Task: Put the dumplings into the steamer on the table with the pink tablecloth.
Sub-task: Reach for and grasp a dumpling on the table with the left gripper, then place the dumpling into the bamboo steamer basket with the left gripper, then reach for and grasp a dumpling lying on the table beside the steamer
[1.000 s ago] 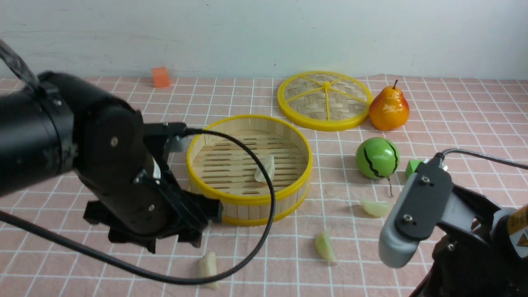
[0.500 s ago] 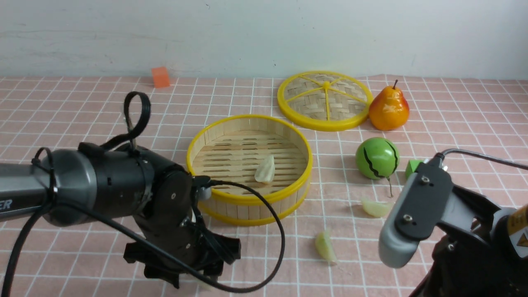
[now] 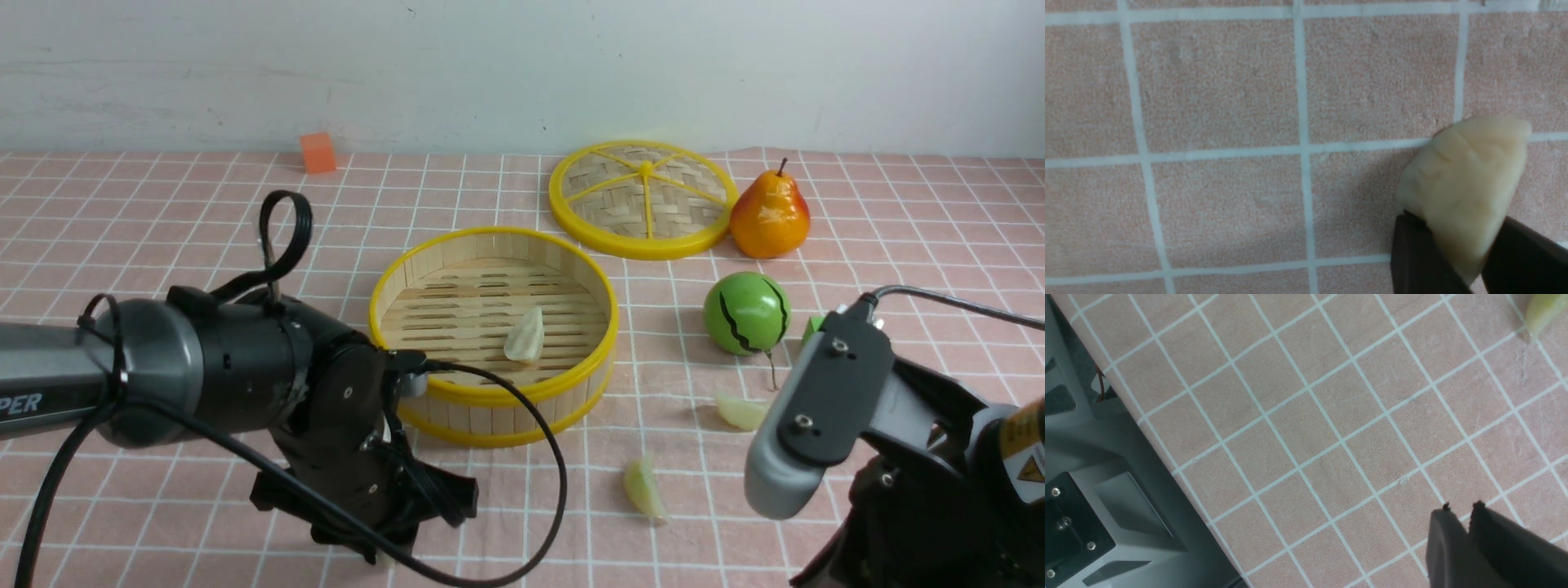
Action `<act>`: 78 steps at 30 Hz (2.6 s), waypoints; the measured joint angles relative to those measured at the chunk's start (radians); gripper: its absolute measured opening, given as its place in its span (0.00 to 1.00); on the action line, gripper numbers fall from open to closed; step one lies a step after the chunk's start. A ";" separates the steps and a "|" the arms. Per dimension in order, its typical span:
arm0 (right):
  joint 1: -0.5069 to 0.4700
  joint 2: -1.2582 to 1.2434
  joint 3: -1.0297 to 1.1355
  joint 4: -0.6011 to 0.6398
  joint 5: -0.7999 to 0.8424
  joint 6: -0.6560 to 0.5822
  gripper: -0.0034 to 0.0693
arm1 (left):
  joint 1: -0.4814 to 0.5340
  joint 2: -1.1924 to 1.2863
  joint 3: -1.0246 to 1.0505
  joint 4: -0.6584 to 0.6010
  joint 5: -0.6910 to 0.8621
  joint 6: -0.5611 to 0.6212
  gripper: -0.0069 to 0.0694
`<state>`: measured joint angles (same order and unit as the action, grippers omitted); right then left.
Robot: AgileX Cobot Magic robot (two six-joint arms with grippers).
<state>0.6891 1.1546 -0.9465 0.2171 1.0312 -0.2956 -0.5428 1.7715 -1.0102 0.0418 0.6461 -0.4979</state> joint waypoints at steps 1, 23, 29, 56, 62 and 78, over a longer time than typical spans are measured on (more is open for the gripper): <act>0.000 0.000 0.000 0.000 0.000 0.000 0.16 | 0.000 0.000 -0.002 0.000 0.005 0.003 0.36; 0.000 0.000 0.001 0.035 -0.032 0.001 0.19 | 0.069 0.312 -0.805 0.076 0.317 0.157 0.35; 0.000 0.000 0.001 0.036 -0.040 0.030 0.20 | 0.086 0.416 -0.862 0.053 0.325 0.157 0.35; -0.171 0.336 -0.184 0.083 -0.186 0.024 0.30 | 0.089 -0.030 -1.193 0.032 0.599 0.254 0.46; -0.114 0.487 -0.286 0.030 -0.204 0.069 0.47 | 0.089 -0.195 -1.057 0.069 0.600 0.257 0.24; -0.114 0.761 -0.297 -0.120 -0.345 0.354 0.74 | 0.089 -0.696 -0.346 0.080 0.600 0.214 0.07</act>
<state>0.5752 1.9153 -1.2434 0.0967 0.6862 0.0579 -0.4538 1.0751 -1.3566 0.1213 1.2463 -0.2835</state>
